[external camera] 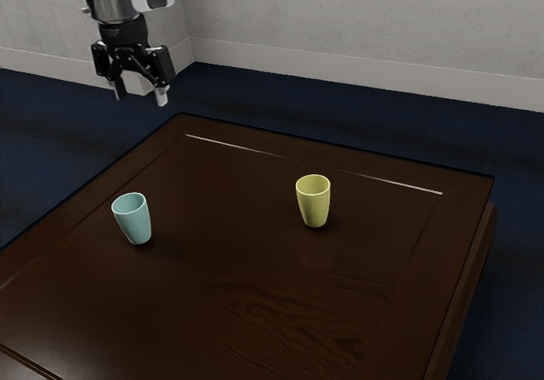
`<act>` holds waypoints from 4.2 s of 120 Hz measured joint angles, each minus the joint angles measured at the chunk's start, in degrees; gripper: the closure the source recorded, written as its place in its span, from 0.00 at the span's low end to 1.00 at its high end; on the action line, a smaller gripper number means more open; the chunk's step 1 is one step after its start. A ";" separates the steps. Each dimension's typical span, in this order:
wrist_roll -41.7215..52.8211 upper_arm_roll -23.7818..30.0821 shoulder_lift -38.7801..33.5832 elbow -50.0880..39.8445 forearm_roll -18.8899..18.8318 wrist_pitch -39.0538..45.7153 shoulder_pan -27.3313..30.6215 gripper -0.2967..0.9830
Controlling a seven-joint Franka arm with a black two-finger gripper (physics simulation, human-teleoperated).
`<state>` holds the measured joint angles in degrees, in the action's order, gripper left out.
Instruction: Place the right cup onto the left cup
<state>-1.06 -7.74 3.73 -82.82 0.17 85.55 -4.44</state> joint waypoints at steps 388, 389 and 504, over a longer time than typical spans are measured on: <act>2.00 5.06 36.56 23.75 9.38 23.20 -3.26 0.84; 2.08 4.97 35.97 23.17 9.36 23.16 -3.27 0.84; 8.76 -11.30 2.85 -16.57 3.21 21.32 2.13 0.85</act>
<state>7.70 -19.04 6.59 -99.39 3.38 106.87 -2.31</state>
